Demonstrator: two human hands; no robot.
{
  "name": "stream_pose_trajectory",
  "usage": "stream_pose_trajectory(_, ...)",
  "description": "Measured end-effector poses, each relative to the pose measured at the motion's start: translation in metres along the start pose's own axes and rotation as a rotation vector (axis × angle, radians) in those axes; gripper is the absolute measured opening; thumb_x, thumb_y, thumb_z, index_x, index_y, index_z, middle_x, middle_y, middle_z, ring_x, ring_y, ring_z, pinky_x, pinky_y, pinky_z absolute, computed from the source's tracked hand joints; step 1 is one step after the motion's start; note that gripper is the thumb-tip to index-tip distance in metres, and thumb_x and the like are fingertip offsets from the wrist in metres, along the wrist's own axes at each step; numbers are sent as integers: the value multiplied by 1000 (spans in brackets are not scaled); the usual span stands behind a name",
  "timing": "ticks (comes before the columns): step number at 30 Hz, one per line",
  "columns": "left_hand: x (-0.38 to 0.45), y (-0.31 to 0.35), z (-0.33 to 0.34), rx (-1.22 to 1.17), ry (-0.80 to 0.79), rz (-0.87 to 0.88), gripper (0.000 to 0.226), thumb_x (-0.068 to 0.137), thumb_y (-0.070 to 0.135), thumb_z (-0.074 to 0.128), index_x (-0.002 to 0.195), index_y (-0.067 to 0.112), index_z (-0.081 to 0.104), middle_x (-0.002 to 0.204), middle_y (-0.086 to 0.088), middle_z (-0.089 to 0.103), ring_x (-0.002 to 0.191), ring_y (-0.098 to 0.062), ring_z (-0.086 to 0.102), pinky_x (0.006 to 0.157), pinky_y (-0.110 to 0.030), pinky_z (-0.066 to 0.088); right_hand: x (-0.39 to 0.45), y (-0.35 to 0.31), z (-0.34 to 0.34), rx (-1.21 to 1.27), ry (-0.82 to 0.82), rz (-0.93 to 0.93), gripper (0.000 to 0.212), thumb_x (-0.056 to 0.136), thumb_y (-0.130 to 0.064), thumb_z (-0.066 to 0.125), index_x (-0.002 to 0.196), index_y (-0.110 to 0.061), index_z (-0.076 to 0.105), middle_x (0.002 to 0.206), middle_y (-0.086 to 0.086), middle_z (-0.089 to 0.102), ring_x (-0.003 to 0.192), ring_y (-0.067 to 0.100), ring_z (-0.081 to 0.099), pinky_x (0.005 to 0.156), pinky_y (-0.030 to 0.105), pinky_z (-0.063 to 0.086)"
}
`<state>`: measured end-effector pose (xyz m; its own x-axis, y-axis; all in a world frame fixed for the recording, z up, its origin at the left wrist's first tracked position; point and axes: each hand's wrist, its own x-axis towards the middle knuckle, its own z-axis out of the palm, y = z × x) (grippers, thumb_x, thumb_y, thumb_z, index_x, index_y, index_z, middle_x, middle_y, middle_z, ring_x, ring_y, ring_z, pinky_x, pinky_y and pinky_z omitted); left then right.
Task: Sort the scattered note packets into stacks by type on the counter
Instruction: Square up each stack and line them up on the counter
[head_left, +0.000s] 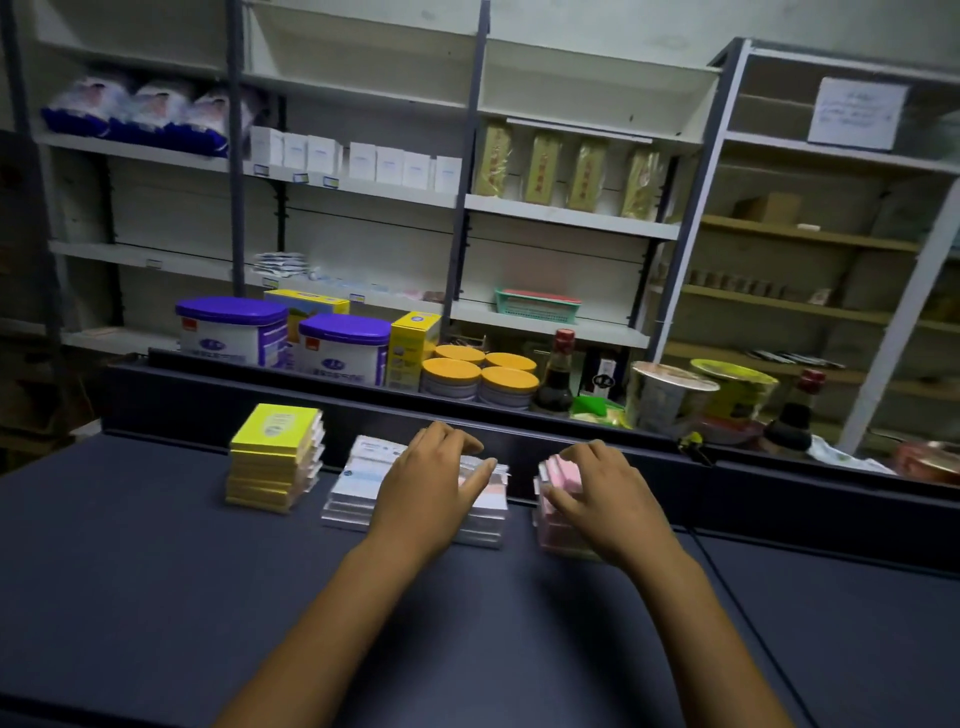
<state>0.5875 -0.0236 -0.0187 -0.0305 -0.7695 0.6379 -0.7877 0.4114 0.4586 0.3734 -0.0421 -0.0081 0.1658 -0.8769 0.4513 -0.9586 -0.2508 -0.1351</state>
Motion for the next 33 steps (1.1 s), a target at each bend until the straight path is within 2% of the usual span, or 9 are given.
stream_pose_trajectory(4,-1,35,29,-74,-46,-51,30,94,44,56,112,21,64,113,5,56,106,-14,57,89,-38,50,-10,39,-10,19,-16,11,45,95,-50,52,132,-24,48,129,-5,51,122,19,45,97,36,40)
stream_pose_trajectory(8,3,58,55,-92,-98,-105,34,93,46,57,114,19,63,113,2,57,101,-15,59,85,-32,50,-17,67,-13,42,-30,26,46,95,-51,53,131,-23,48,127,-5,51,120,18,45,96,36,42)
stream_pose_trajectory(12,18,68,78,-101,-201,-222,43,94,49,54,117,15,63,117,-4,62,105,-21,61,93,-39,49,-14,93,-7,133,-59,67,48,94,-53,54,131,-23,48,128,-6,51,122,16,46,98,37,44)
stream_pose_trajectory(16,30,66,105,-16,-383,-340,55,96,57,41,116,10,61,115,-11,66,106,-29,60,91,-41,48,0,111,6,422,-98,195,52,92,-57,56,130,-22,52,128,-2,57,116,16,56,96,36,49)
stream_pose_trajectory(19,33,63,123,-45,-441,-380,57,98,55,35,125,11,61,121,-12,65,113,-31,59,97,-41,46,7,115,23,717,-176,341,53,90,-62,54,122,-20,58,115,1,66,96,18,70,90,43,57)
stream_pose_trajectory(24,33,58,140,-265,-437,-483,54,98,52,37,129,12,57,124,-8,64,116,-27,59,101,-37,44,11,108,49,1030,-292,483,45,91,-57,59,103,-15,63,88,9,74,73,21,75,70,39,63)
stream_pose_trajectory(27,30,57,146,-279,-397,-502,51,98,49,39,134,16,52,128,-4,63,117,-22,57,90,-26,37,12,105,55,1101,-262,507,38,93,-50,60,100,-13,64,83,8,75,71,20,75,61,32,62)
stream_pose_trajectory(31,26,59,146,-465,-308,-568,45,93,43,54,129,16,53,123,-2,65,110,-20,60,98,-37,46,7,105,55,1269,-254,511,31,93,-39,65,104,-10,65,75,4,77,71,21,76,57,26,58)
stream_pose_trajectory(33,24,60,141,-568,-290,-585,67,82,42,64,139,12,45,131,-3,61,117,-20,58,104,-40,45,5,106,55,1337,-227,503,31,91,-32,68,110,-9,65,85,6,78,77,23,76,61,27,59)
